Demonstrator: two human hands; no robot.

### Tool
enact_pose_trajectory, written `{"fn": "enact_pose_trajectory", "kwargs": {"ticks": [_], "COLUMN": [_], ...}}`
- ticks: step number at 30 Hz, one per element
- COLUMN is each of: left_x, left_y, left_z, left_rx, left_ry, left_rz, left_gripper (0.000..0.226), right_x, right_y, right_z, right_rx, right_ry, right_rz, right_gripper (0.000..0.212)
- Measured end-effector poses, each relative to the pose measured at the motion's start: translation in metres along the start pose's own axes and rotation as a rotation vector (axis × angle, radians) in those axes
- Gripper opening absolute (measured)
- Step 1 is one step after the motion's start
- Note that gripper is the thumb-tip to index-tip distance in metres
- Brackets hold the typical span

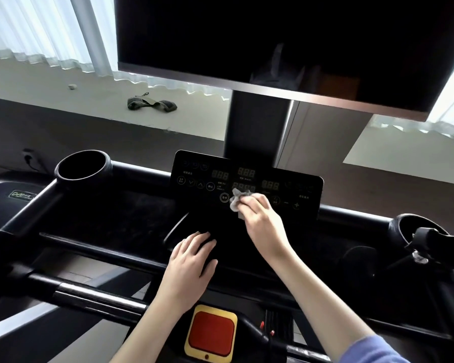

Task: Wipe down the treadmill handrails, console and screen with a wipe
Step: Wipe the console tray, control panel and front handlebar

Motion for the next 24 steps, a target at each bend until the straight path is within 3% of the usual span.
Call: {"fn": "enact_pose_trajectory", "kwargs": {"ticks": [2, 7, 11, 17, 24], "left_x": [0.002, -0.002, -0.004, -0.004, -0.004], "left_y": [-0.009, -0.022, -0.019, -0.016, -0.013], "left_z": [0.008, 0.040, 0.041, 0.043, 0.043], "left_rx": [0.053, 0.139, 0.171, 0.186, 0.178], "left_ry": [-0.005, -0.176, -0.164, -0.147, -0.155], "left_rz": [-0.045, -0.118, -0.120, -0.139, -0.150], "left_gripper": [0.047, 0.055, 0.054, 0.053, 0.053], "right_x": [-0.005, 0.031, 0.021, 0.056, 0.036], "right_y": [0.000, 0.007, 0.003, -0.015, 0.002], "right_z": [-0.011, -0.016, 0.002, -0.004, 0.006], "right_rx": [-0.002, -0.048, 0.048, 0.010, 0.008], "right_ry": [-0.016, 0.225, 0.158, 0.246, 0.059], "right_rz": [0.020, 0.009, 0.028, -0.251, -0.132], "right_gripper": [0.027, 0.022, 0.020, 0.016, 0.015]}}
Point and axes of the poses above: each hand's wrist, its own x-axis towards the middle knuckle, its own y-axis out of the palm, z = x × y, the point moved 1 cm from there along x, towards the middle knuckle, and after that the axes turned 9 degrees about -x, right-handed, at the moved point
